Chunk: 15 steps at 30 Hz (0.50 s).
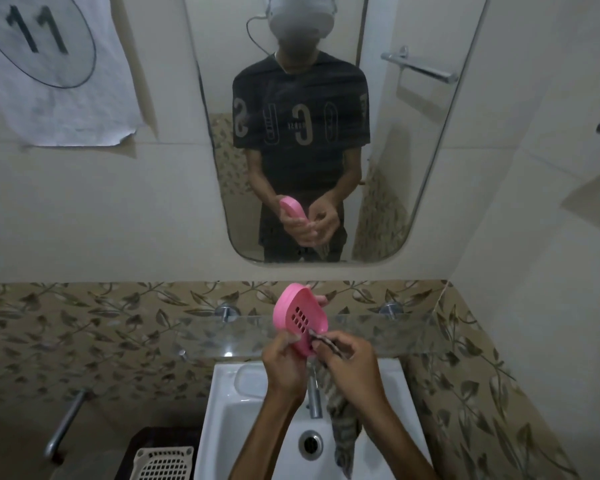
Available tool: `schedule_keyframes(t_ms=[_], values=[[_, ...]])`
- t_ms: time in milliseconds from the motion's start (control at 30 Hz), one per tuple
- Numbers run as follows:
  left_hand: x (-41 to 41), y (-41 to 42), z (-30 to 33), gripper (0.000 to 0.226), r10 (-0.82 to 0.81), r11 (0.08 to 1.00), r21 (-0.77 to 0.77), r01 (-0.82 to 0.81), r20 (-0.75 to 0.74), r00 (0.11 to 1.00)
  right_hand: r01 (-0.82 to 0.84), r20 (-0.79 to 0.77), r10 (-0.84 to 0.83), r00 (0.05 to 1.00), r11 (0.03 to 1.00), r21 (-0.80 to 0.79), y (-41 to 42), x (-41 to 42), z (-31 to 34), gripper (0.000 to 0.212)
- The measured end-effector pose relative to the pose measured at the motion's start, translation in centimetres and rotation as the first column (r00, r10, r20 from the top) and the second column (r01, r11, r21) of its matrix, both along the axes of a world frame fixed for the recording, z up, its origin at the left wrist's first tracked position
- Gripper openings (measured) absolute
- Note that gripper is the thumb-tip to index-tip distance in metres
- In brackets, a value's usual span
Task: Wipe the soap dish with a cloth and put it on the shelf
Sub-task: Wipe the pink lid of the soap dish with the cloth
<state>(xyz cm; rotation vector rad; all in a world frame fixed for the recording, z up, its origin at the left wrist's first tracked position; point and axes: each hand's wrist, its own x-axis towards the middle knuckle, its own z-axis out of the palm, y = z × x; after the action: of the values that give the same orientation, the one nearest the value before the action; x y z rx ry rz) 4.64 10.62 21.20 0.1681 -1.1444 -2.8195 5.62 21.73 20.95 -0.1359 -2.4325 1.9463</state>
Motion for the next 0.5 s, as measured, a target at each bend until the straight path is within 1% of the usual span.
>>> schedule_keyframes(t_ms=[33,67,100,133,200,233,267,333,367,433,500], values=[[0.0,0.1,-0.2,0.024,0.001,1.000,0.009,-0.001,0.022,1.000,0.008,0.063,0.000,0.998,0.992,-0.125,0.0,-0.2,0.2,0.011],[-0.1,0.3,-0.3,0.023,-0.016,1.000,0.006,0.016,0.030,0.999,0.024,0.102,-0.002,0.995,0.976,-0.214,0.0,-0.3,0.2,0.012],[0.0,0.3,-0.3,0.019,-0.037,0.999,-0.019,0.038,0.037,0.999,0.038,0.118,-0.007,0.993,0.965,-0.259,-0.2,-0.2,0.2,0.013],[0.1,0.3,-0.4,0.015,-0.051,0.997,-0.052,0.053,0.047,0.998,0.051,0.123,-0.017,0.992,0.959,-0.278,-0.3,-0.1,0.1,0.014],[0.2,-0.2,-0.7,0.016,-0.078,0.989,-0.119,0.085,0.057,0.995,0.065,0.078,-0.046,0.996,0.964,-0.259,-0.1,-0.2,0.0,0.018],[0.2,-0.6,-0.6,0.019,-0.116,0.986,-0.111,0.122,0.055,0.992,0.056,0.028,-0.051,0.998,0.974,-0.219,0.3,-0.4,0.0,0.020],[0.1,-1.1,-0.2,0.026,-0.176,0.982,-0.063,0.178,0.041,0.984,0.039,-0.030,-0.045,0.999,0.987,-0.157,0.7,-0.5,0.1,0.020],[0.0,-2.5,0.5,0.063,-0.312,0.949,0.040,0.312,0.002,0.950,-0.009,-0.143,0.010,0.990,1.000,0.013,1.4,-0.7,0.2,0.022],[0.0,-3.2,1.0,0.076,-0.369,0.926,0.080,0.369,-0.015,0.929,-0.036,-0.189,0.055,0.980,0.994,0.104,1.5,-0.6,0.4,0.025],[0.0,-4.2,1.7,0.086,-0.468,0.867,0.177,0.466,-0.036,0.883,-0.076,-0.264,0.146,0.953,0.963,0.258,1.9,-0.6,0.8,0.027],[-0.1,-4.7,1.7,0.087,-0.534,0.810,0.247,0.531,-0.063,0.843,-0.094,-0.330,0.219,0.918,0.930,0.355,2.4,-0.9,1.1,0.024]])
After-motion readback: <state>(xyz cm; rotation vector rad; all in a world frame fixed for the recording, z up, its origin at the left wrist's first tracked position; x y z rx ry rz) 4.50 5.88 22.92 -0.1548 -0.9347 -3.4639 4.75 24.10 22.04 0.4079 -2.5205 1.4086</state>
